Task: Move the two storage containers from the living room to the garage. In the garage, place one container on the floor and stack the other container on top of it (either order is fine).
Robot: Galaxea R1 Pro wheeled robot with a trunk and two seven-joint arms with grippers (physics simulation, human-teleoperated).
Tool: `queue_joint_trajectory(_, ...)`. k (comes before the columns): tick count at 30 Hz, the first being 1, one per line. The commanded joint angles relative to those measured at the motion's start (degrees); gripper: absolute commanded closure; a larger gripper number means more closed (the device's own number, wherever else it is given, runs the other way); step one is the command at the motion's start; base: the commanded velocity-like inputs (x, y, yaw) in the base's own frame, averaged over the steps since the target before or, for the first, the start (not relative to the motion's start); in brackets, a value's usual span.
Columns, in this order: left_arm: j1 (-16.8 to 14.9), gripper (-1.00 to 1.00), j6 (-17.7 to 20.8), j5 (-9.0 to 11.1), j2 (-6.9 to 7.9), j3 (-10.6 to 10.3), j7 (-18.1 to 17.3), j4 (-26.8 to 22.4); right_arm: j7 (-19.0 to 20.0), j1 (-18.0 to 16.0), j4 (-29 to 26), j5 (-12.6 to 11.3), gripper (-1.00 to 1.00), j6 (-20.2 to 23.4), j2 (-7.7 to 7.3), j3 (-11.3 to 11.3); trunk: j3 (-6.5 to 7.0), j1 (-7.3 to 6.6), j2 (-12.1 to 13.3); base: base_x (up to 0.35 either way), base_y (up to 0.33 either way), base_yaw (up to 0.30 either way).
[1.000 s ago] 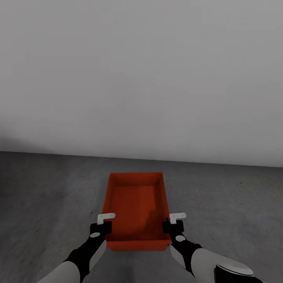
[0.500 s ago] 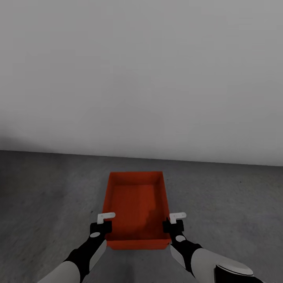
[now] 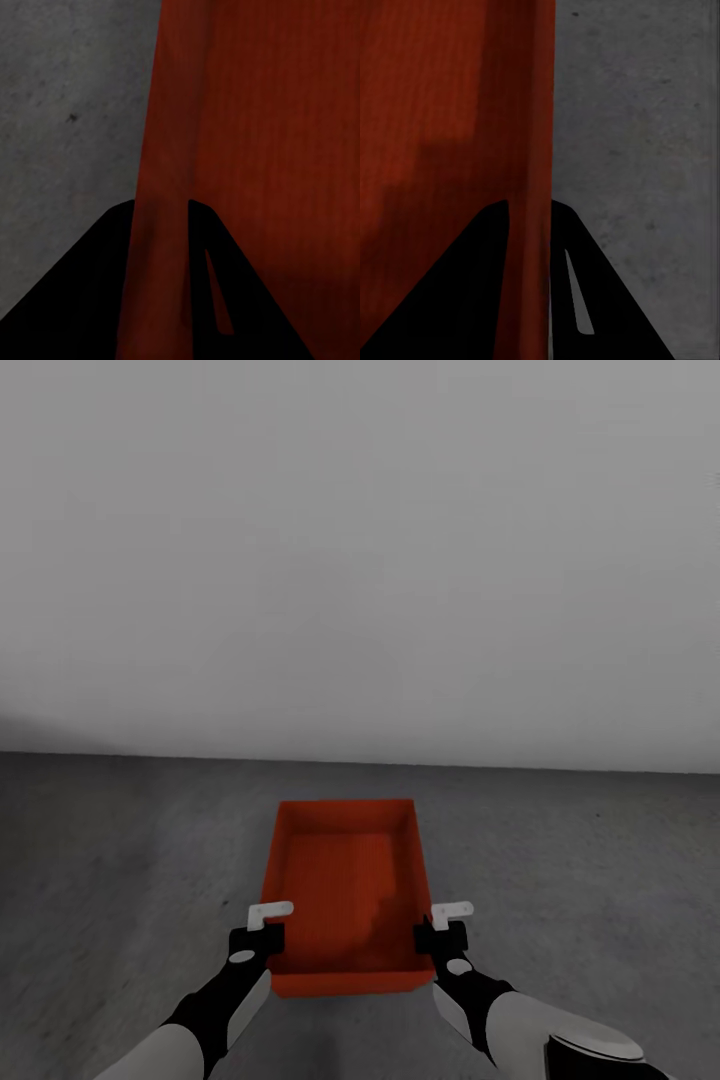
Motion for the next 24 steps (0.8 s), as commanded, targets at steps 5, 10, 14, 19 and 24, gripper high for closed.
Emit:
queue_joint_trajectory(5, 0.0, 1.0, 0.83, 1.25, 0.13, 0.07, 0.76, 0.9, -1.26, -0.05, 0.71, -0.95, 1.0, -2.09, 0.02, -2.09, -0.04, -0.01, -0.02, 0.0, 0.0, -0.01)
queue_joint_trajectory(10, 0.0, 1.0, 0.83, 1.25, 0.16, 0.06, 0.76, 0.9, -1.2, -0.05, 0.71, -0.97, 1.0, -2.15, 0.03, -2.06, -0.04, -0.01, -0.02, 0.0, 0.0, -0.001)
queue_joint_trajectory(14, 0.0, 1.0, 0.83, 1.25, 0.16, 0.06, 0.76, 0.88, -1.19, -0.05, 0.71, -0.97, 1.0, -2.18, 0.03, -2.06, -0.04, -0.01, -0.02, 0.0, 0.0, 0.0)
queue_joint_trajectory(19, 0.0, 1.0, 0.83, 1.25, 0.15, 0.06, 0.76, 0.9, -1.02, -0.05, 0.71, -0.97, 1.0, -2.18, -0.04, -2.06, -0.04, -0.01, -0.02, 0.0, 0.0, 0.0)
queue_joint_trajectory(24, 0.0, -1.0, 0.85, 1.46, 0.17, 0.13, 0.76, 0.99, -1.06, -0.05, 0.71, -0.94, -1.0, -2.33, -0.04, -2.05, -0.04, -0.01, -0.02, 0.0, 0.0, 0.0)
